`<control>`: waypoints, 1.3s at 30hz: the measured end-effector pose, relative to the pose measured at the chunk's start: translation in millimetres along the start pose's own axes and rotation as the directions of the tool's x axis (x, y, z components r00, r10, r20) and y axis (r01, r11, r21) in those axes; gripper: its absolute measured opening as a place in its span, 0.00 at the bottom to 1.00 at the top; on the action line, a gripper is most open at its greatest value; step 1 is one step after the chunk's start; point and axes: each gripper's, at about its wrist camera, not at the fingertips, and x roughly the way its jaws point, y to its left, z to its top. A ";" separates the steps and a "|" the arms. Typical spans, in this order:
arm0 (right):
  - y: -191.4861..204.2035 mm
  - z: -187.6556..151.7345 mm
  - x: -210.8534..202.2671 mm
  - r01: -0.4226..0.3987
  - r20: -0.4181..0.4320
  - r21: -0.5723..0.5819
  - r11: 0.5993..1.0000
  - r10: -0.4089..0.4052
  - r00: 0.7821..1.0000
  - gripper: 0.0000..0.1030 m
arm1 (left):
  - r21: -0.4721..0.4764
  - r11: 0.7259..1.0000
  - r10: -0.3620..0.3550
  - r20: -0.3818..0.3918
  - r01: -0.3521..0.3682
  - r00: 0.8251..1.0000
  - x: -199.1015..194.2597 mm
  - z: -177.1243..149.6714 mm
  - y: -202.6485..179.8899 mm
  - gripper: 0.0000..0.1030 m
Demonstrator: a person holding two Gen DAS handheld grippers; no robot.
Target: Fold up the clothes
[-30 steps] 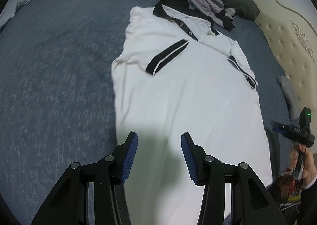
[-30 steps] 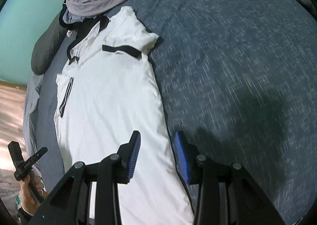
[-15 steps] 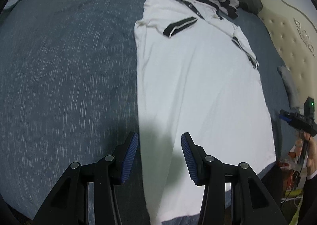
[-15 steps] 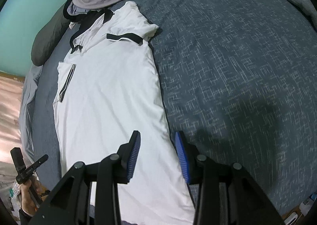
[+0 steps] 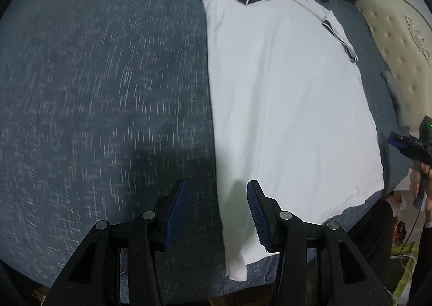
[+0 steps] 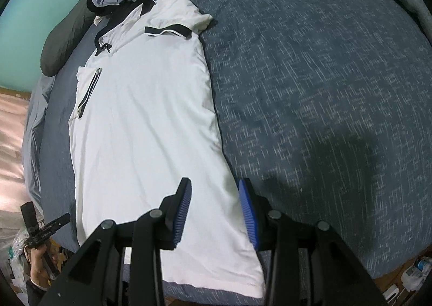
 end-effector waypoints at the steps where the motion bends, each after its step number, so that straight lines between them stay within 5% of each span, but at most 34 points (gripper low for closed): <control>1: -0.8 -1.5 -0.4 0.001 0.000 0.003 1.000 -0.001 1.000 0.36 | 0.000 1.000 -0.002 0.000 0.002 1.000 1.4 -2.2 0.5 0.48; 9: -0.1 -7.7 -7.1 0.004 0.011 0.010 1.000 -0.004 1.000 0.36 | 0.019 1.000 -0.007 -0.003 0.007 1.000 11.4 -14.8 -0.3 0.47; 14: 4.0 -8.9 -9.4 0.003 0.015 0.007 1.000 -0.003 1.000 0.36 | 0.046 0.999 -0.021 -0.010 0.022 1.000 15.5 -21.4 -4.9 0.13; 17: 5.1 -9.5 -8.4 0.004 0.013 0.009 1.000 -0.004 1.000 0.36 | 0.057 0.998 -0.028 -0.006 0.028 1.000 14.6 -23.8 -6.2 0.04; 27: 5.9 -8.1 -7.7 0.002 0.014 0.013 1.000 -0.002 1.000 0.36 | -0.005 0.998 -0.063 0.053 0.063 0.997 -9.4 -32.7 19.5 0.02; 39: 4.2 -15.1 3.9 0.004 -0.030 0.008 1.000 -0.003 1.000 0.38 | -0.069 0.996 -0.063 0.018 0.064 0.998 4.8 -45.3 10.9 0.03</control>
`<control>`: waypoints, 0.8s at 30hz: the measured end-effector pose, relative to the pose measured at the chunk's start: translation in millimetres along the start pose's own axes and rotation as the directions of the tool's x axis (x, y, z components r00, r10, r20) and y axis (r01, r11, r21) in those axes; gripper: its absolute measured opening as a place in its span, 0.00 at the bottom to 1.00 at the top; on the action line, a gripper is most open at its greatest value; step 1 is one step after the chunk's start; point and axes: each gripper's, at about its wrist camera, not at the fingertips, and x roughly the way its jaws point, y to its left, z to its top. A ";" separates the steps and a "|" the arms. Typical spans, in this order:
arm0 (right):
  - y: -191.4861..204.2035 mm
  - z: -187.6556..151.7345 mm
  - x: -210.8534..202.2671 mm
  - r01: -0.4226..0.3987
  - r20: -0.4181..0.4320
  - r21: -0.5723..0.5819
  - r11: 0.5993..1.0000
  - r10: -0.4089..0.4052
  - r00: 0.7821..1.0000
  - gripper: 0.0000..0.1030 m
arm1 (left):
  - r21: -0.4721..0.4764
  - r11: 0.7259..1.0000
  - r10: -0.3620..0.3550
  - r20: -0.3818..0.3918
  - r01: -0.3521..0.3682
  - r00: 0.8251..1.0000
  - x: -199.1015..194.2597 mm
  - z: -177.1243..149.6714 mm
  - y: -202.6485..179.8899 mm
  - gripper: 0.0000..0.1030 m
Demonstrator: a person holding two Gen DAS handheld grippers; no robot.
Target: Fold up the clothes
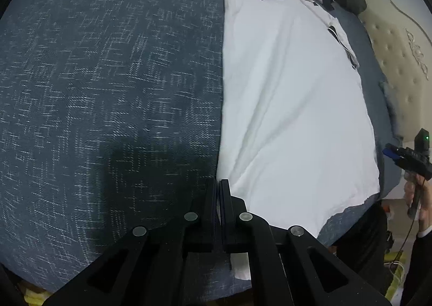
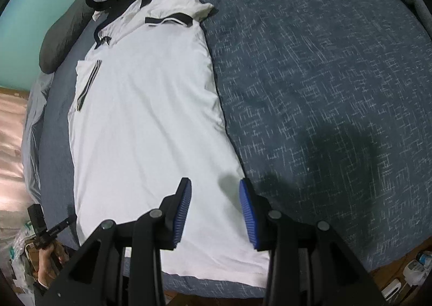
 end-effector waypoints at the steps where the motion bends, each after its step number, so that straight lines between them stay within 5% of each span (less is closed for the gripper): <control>1: -1.4 -1.1 1.0 0.002 -0.006 -0.003 1.000 -0.002 1.000 0.44 | 0.001 1.000 -0.003 0.002 0.003 1.000 -1.9 -1.8 -1.5 0.03; 8: -17.9 -7.4 6.3 0.018 -0.043 0.006 1.000 -0.018 0.999 0.48 | 0.015 0.999 -0.030 0.006 0.030 1.000 -17.0 -20.9 -8.7 0.30; 24: -36.7 -38.2 9.3 0.029 -0.153 -0.023 0.999 -0.032 0.988 0.48 | 0.061 0.997 -0.045 -0.085 0.050 0.995 -14.9 -40.9 -9.7 0.34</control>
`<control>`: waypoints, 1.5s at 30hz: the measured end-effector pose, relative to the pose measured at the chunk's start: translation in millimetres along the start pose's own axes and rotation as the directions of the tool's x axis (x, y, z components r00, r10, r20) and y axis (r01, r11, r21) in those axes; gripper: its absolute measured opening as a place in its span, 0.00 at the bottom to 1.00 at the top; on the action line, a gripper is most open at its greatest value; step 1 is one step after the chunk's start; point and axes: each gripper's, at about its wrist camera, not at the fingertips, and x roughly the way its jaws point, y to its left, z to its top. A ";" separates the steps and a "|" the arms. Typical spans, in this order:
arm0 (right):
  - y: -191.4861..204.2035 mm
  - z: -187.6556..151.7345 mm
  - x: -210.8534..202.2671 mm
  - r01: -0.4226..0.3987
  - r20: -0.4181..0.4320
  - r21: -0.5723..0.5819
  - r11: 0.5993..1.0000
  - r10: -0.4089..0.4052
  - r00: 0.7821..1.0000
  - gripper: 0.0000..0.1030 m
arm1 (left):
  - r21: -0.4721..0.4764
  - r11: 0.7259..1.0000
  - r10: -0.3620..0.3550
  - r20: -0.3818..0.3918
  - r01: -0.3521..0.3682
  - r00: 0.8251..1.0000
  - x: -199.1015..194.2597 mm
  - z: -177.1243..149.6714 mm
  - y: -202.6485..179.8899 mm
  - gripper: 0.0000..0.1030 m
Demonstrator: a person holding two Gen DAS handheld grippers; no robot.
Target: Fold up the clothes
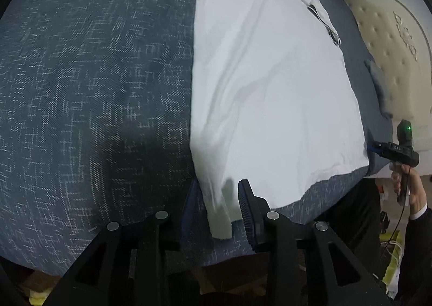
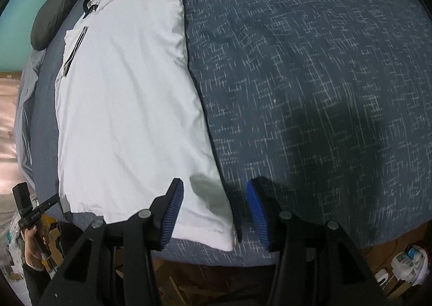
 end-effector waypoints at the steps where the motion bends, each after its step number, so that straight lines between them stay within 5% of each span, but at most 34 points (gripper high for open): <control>1: -0.7 -1.1 0.4 -0.003 -0.004 0.004 1.000 0.003 1.000 0.48 | 0.007 1.000 0.001 -0.004 -0.001 1.000 1.5 0.9 -2.8 0.33; 4: -1.4 -3.9 1.2 -0.004 -0.011 0.010 1.000 0.004 1.000 0.48 | 0.022 1.000 0.020 -0.017 -0.019 1.000 4.2 1.3 -3.4 0.32; 8: -0.3 -7.6 0.6 -0.008 -0.009 0.007 1.000 0.008 1.000 0.48 | 0.025 0.999 0.038 -0.040 -0.037 0.998 6.2 0.4 3.7 0.03; 32: 8.5 -15.4 10.9 -0.009 -0.041 -0.015 1.000 0.008 0.999 0.49 | 0.029 1.000 0.005 -0.054 -0.004 0.999 -10.7 6.2 21.5 0.08; 36: 5.0 -15.1 10.1 -0.018 -0.032 0.000 1.000 0.018 0.999 0.49 | -0.013 1.000 -0.017 -0.008 0.017 1.000 -28.6 15.5 34.0 0.23; 45: 5.9 -4.6 -6.5 -0.033 0.059 -0.012 0.999 0.034 0.998 0.49 | -0.077 0.997 0.009 0.147 0.002 0.989 -30.3 87.1 36.6 0.30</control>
